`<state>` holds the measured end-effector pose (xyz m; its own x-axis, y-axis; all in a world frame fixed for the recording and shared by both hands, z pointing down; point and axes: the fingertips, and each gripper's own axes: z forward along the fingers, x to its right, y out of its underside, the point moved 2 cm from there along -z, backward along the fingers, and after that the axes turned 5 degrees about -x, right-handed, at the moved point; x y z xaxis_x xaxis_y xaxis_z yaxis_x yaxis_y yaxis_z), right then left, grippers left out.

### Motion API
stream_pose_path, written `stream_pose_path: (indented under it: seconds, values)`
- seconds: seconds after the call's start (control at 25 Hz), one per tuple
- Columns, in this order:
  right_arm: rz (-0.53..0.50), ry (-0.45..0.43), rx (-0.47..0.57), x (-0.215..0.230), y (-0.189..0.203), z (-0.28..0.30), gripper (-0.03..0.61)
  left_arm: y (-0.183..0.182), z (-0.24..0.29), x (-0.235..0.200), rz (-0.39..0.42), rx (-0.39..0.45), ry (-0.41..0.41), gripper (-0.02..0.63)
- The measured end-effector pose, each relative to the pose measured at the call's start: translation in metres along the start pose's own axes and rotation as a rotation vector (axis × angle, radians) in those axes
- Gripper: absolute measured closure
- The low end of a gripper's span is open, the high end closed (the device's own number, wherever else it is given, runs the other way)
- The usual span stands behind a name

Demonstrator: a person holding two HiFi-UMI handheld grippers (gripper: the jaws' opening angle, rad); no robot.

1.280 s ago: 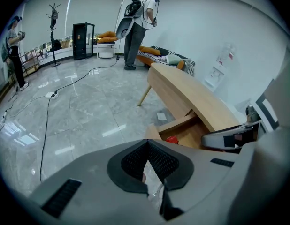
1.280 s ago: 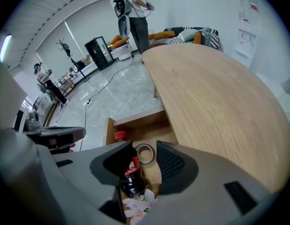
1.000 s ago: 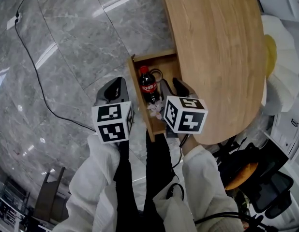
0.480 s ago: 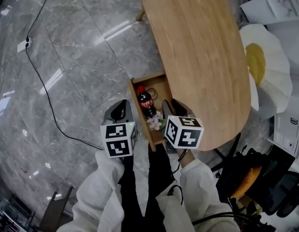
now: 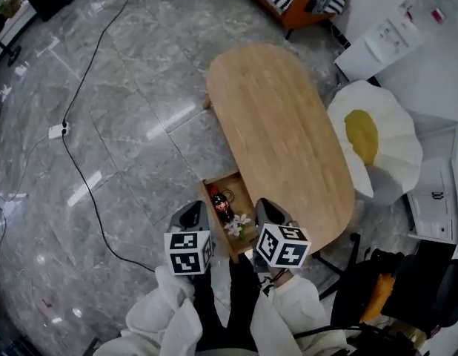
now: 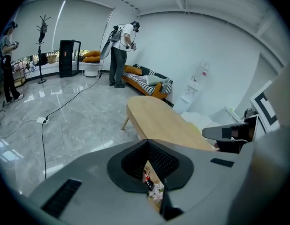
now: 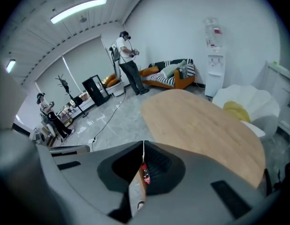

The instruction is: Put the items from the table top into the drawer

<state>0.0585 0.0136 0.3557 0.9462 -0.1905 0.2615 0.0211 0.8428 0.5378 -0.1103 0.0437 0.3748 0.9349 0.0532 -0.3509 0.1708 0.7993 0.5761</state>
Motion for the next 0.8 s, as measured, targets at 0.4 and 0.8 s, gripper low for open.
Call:
stream_pose_path:
  seconds: [0.4, 0.8]
  values:
    - [0.011, 0.062, 0.206, -0.017, -0.070, -0.114, 0.515, -0.075, -0.095, 0.033, 0.041, 0.148, 0.062, 0.620]
    - [0.101, 0.196, 0.345, 0.008, -0.076, -0.188, 0.515, -0.115, -0.140, 0.026, 0.129, 0.233, 0.051, 0.620]
